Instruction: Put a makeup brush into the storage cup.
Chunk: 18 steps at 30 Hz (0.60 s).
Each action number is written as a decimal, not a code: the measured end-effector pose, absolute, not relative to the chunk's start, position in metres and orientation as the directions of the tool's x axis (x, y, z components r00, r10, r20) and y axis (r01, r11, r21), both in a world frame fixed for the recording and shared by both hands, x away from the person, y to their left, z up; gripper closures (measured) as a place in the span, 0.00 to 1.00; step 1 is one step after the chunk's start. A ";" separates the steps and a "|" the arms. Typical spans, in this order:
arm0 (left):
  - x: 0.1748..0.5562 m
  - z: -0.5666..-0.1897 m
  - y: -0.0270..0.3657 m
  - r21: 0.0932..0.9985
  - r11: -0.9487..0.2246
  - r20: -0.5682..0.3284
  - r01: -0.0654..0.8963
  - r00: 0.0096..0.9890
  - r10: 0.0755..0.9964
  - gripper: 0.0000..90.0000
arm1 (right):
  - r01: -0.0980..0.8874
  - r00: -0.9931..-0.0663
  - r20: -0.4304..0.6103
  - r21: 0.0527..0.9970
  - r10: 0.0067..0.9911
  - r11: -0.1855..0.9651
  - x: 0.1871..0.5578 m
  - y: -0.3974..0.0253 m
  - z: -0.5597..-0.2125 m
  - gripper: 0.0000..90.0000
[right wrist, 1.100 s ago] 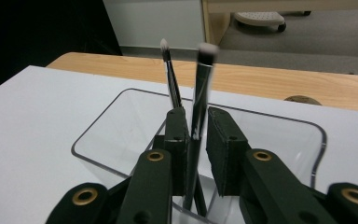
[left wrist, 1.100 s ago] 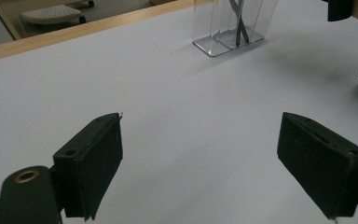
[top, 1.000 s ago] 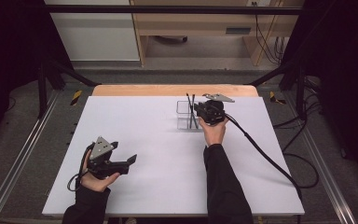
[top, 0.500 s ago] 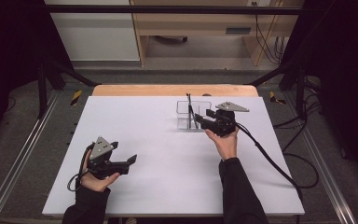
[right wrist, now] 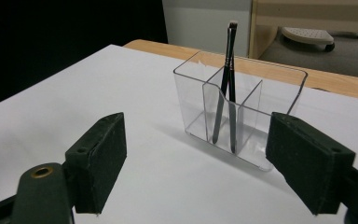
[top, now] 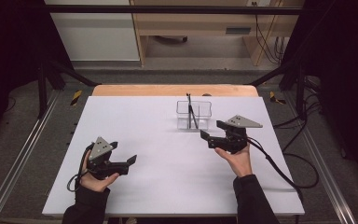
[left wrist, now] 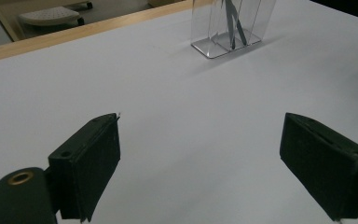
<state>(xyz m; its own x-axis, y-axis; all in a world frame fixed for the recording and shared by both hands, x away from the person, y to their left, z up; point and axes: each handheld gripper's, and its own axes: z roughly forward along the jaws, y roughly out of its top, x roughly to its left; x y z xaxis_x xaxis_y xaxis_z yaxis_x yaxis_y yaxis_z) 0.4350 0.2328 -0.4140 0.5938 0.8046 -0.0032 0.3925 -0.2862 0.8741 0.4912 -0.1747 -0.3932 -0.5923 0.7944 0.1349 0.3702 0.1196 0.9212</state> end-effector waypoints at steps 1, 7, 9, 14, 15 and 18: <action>0.435 -0.414 0.233 0.873 -0.288 -0.002 0.393 0.594 0.804 0.13 | 0.369 -0.591 0.133 0.922 0.796 0.120 0.488 -0.176 -0.393 0.20; 0.435 -0.414 0.235 0.870 -0.292 -0.001 0.397 0.594 0.805 0.12 | 0.363 -0.587 0.117 0.923 0.801 0.131 0.474 -0.186 -0.392 0.14; 0.435 -0.414 0.235 0.869 -0.294 0.000 0.397 0.594 0.804 0.12 | 0.363 -0.586 0.116 0.922 0.802 0.132 0.469 -0.190 -0.393 0.12; 0.435 -0.416 0.236 0.868 -0.299 0.004 0.397 0.596 0.803 0.12 | 0.370 -0.584 0.111 0.918 0.804 0.143 0.461 -0.200 -0.400 0.10; 0.435 -0.416 0.236 0.868 -0.299 0.004 0.397 0.596 0.803 0.11 | 0.371 -0.583 0.107 0.917 0.805 0.147 0.459 -0.202 -0.401 0.10; 0.434 -0.417 0.237 0.866 -0.297 0.002 0.401 0.593 0.805 0.11 | 0.369 -0.584 0.111 0.919 0.804 0.141 0.454 -0.209 -0.406 0.10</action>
<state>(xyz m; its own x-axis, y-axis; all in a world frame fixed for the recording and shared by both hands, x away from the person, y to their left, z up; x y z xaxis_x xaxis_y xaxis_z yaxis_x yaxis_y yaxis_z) 0.4342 0.2371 -0.4173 0.5935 0.8049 0.0016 0.4009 -0.2974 0.8665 0.4536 -0.2092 -0.4060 -0.5836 0.8045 0.1108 0.3690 0.1411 0.9186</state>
